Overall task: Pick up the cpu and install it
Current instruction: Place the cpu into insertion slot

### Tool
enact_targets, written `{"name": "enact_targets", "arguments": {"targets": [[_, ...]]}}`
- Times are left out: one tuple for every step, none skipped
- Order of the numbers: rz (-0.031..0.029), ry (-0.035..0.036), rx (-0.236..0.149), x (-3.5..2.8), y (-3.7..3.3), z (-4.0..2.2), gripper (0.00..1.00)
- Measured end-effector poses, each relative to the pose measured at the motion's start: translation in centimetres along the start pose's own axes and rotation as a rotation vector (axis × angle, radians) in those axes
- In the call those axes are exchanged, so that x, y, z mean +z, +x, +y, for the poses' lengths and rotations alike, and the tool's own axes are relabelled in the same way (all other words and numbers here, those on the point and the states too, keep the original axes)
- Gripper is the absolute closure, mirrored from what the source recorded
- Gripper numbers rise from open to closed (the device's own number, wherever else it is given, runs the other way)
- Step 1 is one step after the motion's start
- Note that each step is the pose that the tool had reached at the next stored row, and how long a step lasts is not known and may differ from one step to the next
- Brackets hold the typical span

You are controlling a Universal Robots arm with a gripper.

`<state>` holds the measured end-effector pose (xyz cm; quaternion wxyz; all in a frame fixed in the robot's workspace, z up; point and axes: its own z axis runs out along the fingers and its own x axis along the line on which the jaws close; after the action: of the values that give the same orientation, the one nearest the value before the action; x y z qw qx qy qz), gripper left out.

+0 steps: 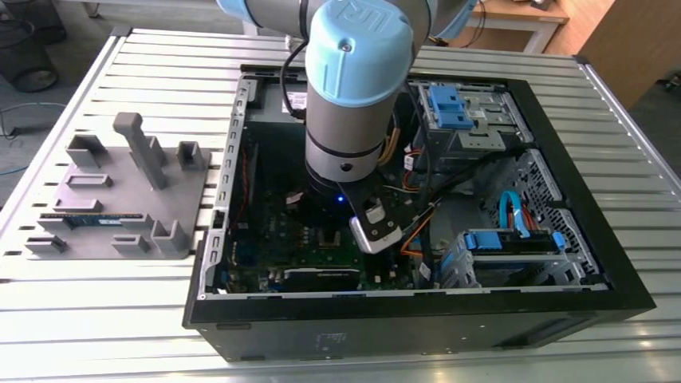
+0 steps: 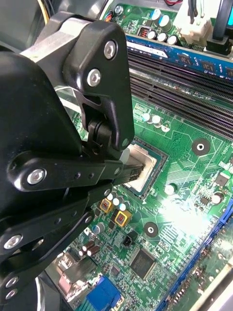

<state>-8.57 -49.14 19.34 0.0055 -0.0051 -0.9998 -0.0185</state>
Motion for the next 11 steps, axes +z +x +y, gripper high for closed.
{"name": "enact_targets", "arguments": {"targets": [[-0.0003, -0.0005, 0.0, -0.07, 0.0, 0.01, 0.89], [-0.0005, -0.0012, 0.0, -0.18, 0.0, 0.02, 0.89], [-0.0002, -0.0005, 0.0, -0.36, 0.0, 0.02, 0.89], [0.0001, 0.0002, 0.0, -0.57, 0.01, 0.02, 0.89], [-0.0001, -0.0002, 0.0, -0.74, 0.01, 0.03, 0.89], [0.0, -0.0001, 0.0, -0.94, 0.01, 0.03, 0.89], [0.0, 0.0001, 0.0, -1.19, 0.02, 0.04, 0.89], [0.0, 0.0001, 0.0, -1.44, 0.02, 0.05, 0.89], [0.0, 0.0001, 0.0, -1.7, 0.02, 0.06, 0.89], [0.0, 0.0, 0.0, -1.98, 0.02, 0.07, 0.89], [0.0001, 0.0001, 0.0, -2.28, 0.03, 0.08, 0.89]]}}
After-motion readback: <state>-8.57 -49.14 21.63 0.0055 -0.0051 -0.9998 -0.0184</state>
